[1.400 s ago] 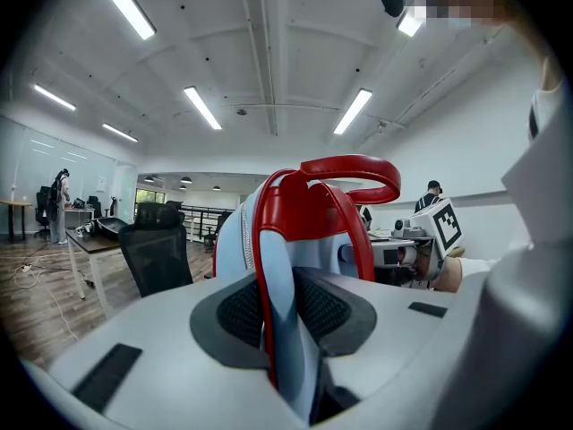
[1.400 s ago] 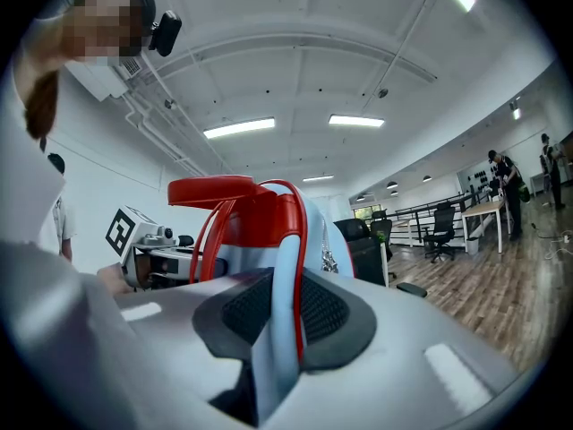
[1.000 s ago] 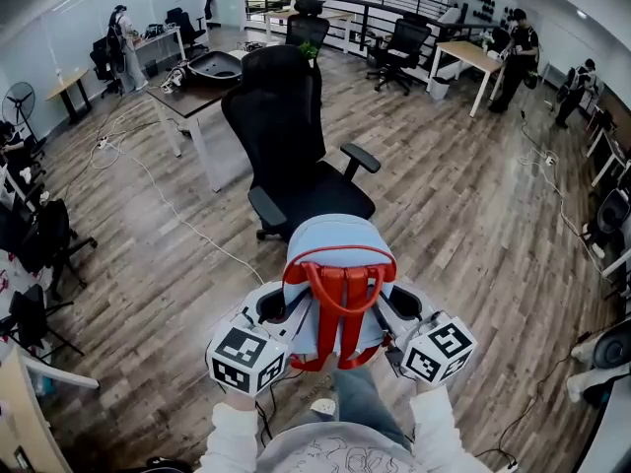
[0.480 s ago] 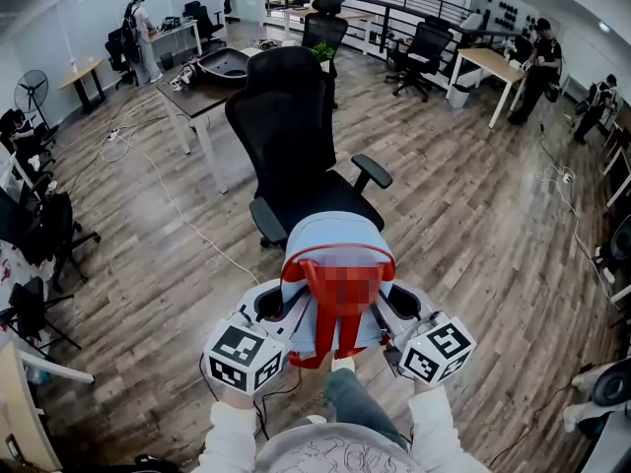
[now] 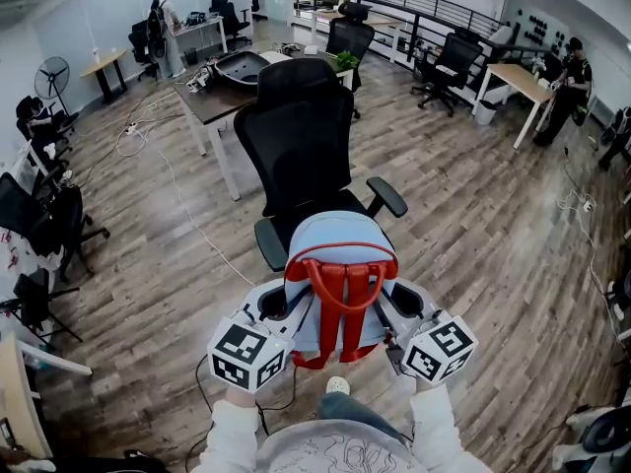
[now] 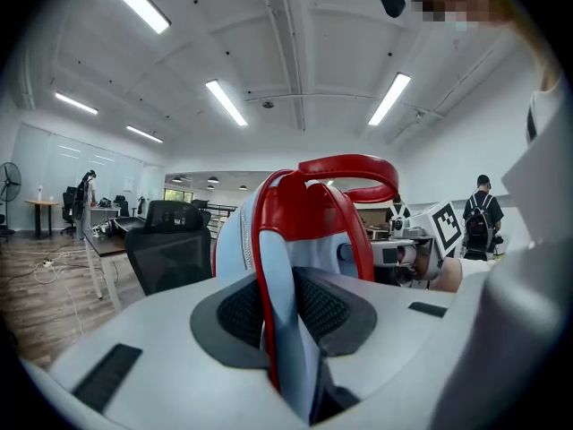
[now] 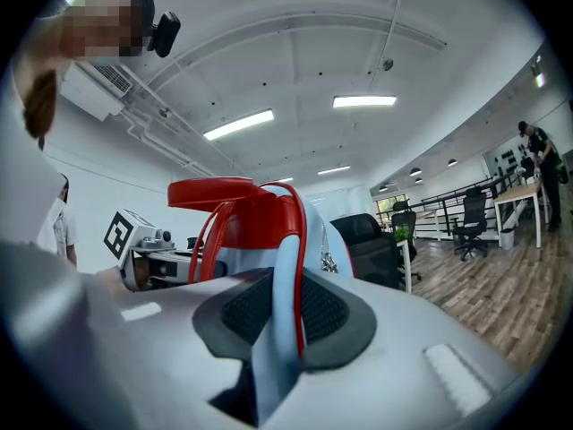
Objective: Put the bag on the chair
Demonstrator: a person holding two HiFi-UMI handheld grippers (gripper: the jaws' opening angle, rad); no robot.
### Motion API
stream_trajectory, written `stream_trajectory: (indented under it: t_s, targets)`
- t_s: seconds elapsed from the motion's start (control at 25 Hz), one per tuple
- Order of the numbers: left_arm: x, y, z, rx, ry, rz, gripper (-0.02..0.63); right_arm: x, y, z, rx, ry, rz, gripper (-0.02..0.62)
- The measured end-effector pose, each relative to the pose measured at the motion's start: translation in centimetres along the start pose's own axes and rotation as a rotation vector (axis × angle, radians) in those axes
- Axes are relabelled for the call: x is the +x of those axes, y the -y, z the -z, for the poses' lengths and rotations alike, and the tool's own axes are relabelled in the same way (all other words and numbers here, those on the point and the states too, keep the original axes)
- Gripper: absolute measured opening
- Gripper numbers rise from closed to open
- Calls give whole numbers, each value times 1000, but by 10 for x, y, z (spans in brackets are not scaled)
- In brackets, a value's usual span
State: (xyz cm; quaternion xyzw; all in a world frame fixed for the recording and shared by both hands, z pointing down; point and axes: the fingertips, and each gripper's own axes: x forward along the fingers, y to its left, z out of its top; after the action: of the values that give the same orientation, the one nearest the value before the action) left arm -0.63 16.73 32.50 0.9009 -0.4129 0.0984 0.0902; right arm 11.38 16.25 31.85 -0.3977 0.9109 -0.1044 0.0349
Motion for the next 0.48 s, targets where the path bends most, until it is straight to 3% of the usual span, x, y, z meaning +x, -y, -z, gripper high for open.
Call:
stream_trajectory:
  t_s: [0.48]
  targets:
    - [61,-40,-21,-12,35,-83,84,55,63,-17,-23,0,-74,81]
